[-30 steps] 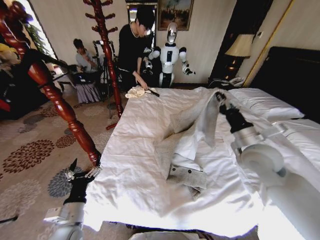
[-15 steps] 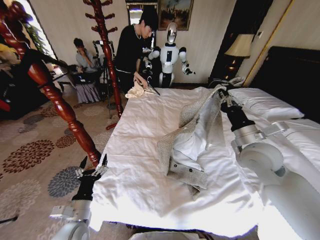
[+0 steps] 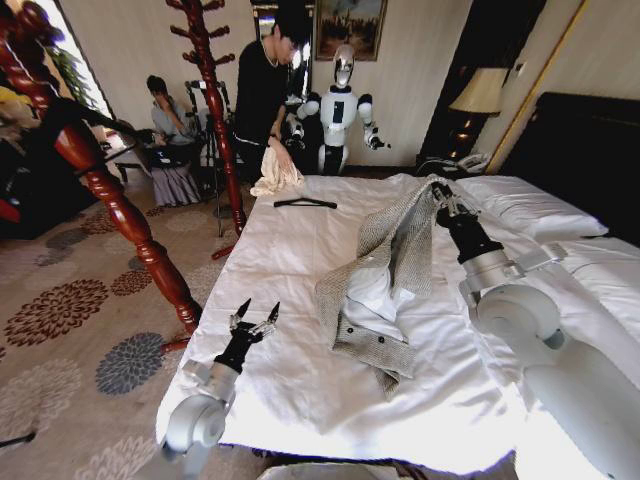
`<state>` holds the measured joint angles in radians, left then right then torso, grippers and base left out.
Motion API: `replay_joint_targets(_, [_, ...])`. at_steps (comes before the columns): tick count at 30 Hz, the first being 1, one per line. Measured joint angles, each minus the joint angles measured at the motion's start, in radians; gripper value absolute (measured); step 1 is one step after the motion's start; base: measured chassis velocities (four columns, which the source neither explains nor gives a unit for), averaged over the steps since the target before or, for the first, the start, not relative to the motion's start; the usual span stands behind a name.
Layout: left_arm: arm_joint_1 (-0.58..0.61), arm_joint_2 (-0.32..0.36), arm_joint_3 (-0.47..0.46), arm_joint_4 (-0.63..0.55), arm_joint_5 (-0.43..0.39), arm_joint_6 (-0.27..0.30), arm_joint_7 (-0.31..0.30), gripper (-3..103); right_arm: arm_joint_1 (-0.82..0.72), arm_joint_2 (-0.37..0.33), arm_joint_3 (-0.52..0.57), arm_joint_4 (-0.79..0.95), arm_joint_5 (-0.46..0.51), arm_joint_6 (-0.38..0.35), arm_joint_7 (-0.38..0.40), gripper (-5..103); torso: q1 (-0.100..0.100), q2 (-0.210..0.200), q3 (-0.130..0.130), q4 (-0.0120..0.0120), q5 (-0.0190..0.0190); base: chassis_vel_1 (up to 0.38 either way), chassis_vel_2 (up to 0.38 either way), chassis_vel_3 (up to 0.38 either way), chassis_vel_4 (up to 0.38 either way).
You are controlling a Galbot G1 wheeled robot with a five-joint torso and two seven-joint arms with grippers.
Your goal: Pick up the clothes from the bed and hang them on the clothes hanger.
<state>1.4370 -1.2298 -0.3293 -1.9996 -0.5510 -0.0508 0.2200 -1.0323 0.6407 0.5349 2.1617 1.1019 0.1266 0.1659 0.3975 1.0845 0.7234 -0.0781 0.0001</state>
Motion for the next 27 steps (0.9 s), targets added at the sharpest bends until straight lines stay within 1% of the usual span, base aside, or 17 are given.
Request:
replay_joint_targets(1, [-0.009, 0.006, 0.009, 0.014, 0.007, -0.002, 0.020, 100, 0.001, -0.002, -0.001, -0.001, 0.001, 0.000, 0.000, 1, 0.000, 0.000, 0.000, 0.0001, 0.0001, 0.000, 0.000, 0.000, 0.000])
replay_joint_targets(2, [-0.035, 0.027, 0.029, 0.047, 0.019, -0.004, 0.073, 100, 0.002, -0.004, -0.001, -0.001, 0.003, 0.000, 0.000, 1, 0.000, 0.000, 0.000, 0.0001, 0.0000, 0.000, 0.000, 0.000, 0.000])
replay_joint_targets(4, [-0.070, 0.058, 0.047, 0.076, 0.022, -0.003, 0.141, 100, 0.001, -0.004, -0.001, 0.000, 0.004, -0.001, 0.000, 1, 0.000, 0.000, 0.000, 0.0003, 0.0000, 0.000, 0.000, 0.000, 0.000])
replay_joint_targets(5, [-0.080, 0.066, 0.052, 0.082, 0.023, -0.001, 0.155, 100, 0.000, -0.004, -0.001, 0.001, 0.004, -0.001, 0.000, 1, 0.000, 0.000, 0.000, 0.0003, 0.0001, 0.000, 0.000, 0.000, 0.000])
replay_joint_targets(6, [-0.080, 0.066, 0.052, 0.082, 0.023, -0.001, 0.155, 100, 0.000, -0.004, -0.001, 0.001, 0.004, -0.001, 0.000, 1, 0.000, 0.000, 0.000, 0.0003, 0.0001, 0.000, 0.000, 0.000, 0.000])
replay_joint_targets(7, [-0.108, 0.087, 0.067, 0.093, 0.022, 0.008, 0.196, 100, -0.003, -0.004, 0.000, 0.001, 0.004, -0.001, 0.000, 1, 0.000, 0.000, 0.000, 0.0001, 0.0001, 0.000, 0.000, 0.000, 0.000])
replay_joint_targets(10, [-0.160, 0.108, 0.099, 0.103, 0.012, 0.039, 0.253, 100, -0.009, -0.002, 0.002, 0.003, 0.002, -0.002, 0.000, 1, 0.000, 0.000, 0.000, 0.0000, 0.0002, 0.000, 0.000, 0.000, 0.000])
replay_joint_targets(11, [-0.160, 0.108, 0.099, 0.103, 0.012, 0.039, 0.253, 100, -0.009, -0.002, 0.002, 0.003, 0.002, -0.002, 0.000, 1, 0.000, 0.000, 0.000, 0.0000, 0.0002, 0.000, 0.000, 0.000, 0.000])
replay_joint_targets(13, [-0.188, 0.101, 0.126, 0.118, 0.008, 0.060, 0.265, 100, -0.015, 0.005, 0.003, 0.007, -0.002, -0.002, 0.000, 1, 0.000, 0.000, 0.000, -0.0001, 0.0003, 0.000, 0.000, 0.000, 0.000])
replay_joint_targets(17, [-0.200, 0.079, 0.154, 0.140, 0.019, 0.077, 0.257, 100, -0.021, 0.009, 0.003, 0.010, -0.007, -0.002, 0.000, 1, 0.000, 0.000, 0.000, 0.0000, 0.0002, 0.000, 0.000, 0.000, 0.000])
replay_joint_targets(18, [-0.208, 0.058, 0.172, 0.161, 0.043, 0.082, 0.231, 100, -0.024, 0.009, 0.004, 0.012, -0.009, -0.002, 0.000, 1, 0.000, 0.000, 0.000, 0.0001, 0.0002, 0.000, 0.000, 0.000, 0.000])
replay_joint_targets(20, [-0.215, 0.045, 0.183, 0.177, 0.060, 0.083, 0.211, 100, -0.025, 0.009, 0.005, 0.013, -0.009, -0.002, 0.000, 1, 0.000, 0.000, 0.000, 0.0001, 0.0002, 0.000, 0.000, 0.000, 0.000])
replay_joint_targets(21, [-0.215, 0.045, 0.183, 0.177, 0.060, 0.083, 0.211, 100, -0.025, 0.009, 0.005, 0.013, -0.009, -0.002, 0.000, 1, 0.000, 0.000, 0.000, 0.0001, 0.0002, 0.000, 0.000, 0.000, 0.000])
replay_joint_targets(23, [-0.228, 0.023, 0.199, 0.202, 0.085, 0.083, 0.180, 100, -0.025, 0.008, 0.006, 0.016, -0.008, -0.002, 0.000, 1, 0.000, 0.000, 0.000, 0.0001, 0.0002, 0.000, 0.000, 0.000, 0.000])
replay_joint_targets(24, [-0.232, 0.016, 0.204, 0.210, 0.092, 0.083, 0.174, 100, -0.025, 0.008, 0.006, 0.018, -0.008, -0.002, 0.000, 1, 0.000, 0.000, 0.000, 0.0000, 0.0002, 0.000, 0.000, 0.000, 0.000])
replay_joint_targets(25, [-0.246, -0.006, 0.219, 0.236, 0.113, 0.083, 0.163, 100, -0.025, 0.011, 0.006, 0.021, -0.008, -0.002, -0.001, 1, 0.000, 0.000, 0.000, 0.0000, 0.0002, 0.000, 0.000, 0.000, 0.000])
replay_joint_targets(27, [-0.256, -0.019, 0.228, 0.256, 0.129, 0.082, 0.161, 100, -0.027, 0.013, 0.006, 0.024, -0.008, -0.002, -0.001, 1, 0.000, 0.000, 0.000, 0.0000, 0.0002, 0.000, 0.000, 0.000, 0.000])
